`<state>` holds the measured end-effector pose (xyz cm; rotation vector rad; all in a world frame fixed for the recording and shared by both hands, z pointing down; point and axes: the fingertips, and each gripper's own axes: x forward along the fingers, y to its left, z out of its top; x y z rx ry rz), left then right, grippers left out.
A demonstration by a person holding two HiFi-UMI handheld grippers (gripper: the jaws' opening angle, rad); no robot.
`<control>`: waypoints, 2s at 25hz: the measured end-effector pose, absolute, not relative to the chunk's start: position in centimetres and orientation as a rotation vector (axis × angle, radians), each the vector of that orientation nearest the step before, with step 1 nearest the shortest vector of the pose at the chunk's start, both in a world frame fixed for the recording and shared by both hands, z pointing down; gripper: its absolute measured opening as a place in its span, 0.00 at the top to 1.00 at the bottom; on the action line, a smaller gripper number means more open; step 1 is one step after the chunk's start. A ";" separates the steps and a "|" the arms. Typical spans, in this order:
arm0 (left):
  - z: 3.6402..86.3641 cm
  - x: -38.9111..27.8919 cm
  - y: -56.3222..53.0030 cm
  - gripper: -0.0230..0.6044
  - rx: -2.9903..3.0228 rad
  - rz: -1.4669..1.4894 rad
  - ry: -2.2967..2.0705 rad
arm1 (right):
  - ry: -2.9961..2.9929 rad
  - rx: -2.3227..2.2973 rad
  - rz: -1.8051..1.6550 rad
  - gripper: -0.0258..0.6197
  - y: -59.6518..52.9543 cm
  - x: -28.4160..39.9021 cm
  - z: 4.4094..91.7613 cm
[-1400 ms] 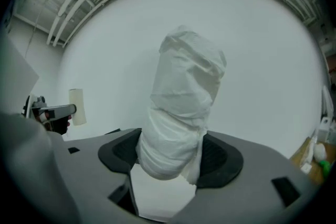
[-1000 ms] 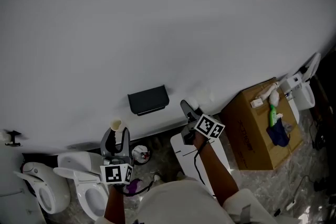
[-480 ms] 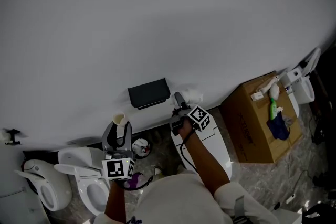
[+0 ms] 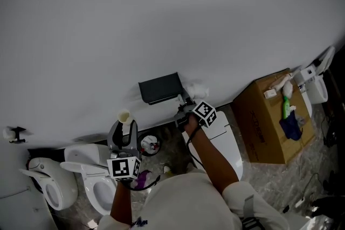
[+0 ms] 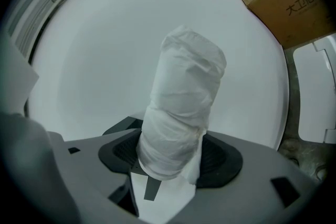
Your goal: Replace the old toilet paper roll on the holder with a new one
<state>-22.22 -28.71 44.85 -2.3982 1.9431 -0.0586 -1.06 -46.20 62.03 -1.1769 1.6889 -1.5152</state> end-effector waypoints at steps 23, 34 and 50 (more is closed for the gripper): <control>44.8 -22.1 -28.6 0.69 -2.401 -0.067 1.939 | 1.842 -1.082 -1.537 0.48 -44.3 -7.2 61.5; 44.9 -22.8 -27.4 0.69 -2.396 -0.069 1.952 | 1.902 -1.035 -1.575 0.48 -42.5 -11.5 61.9; 45.1 -24.0 -25.4 0.69 -2.361 -0.084 1.973 | 1.820 -1.011 -1.570 0.47 -42.2 -14.5 61.6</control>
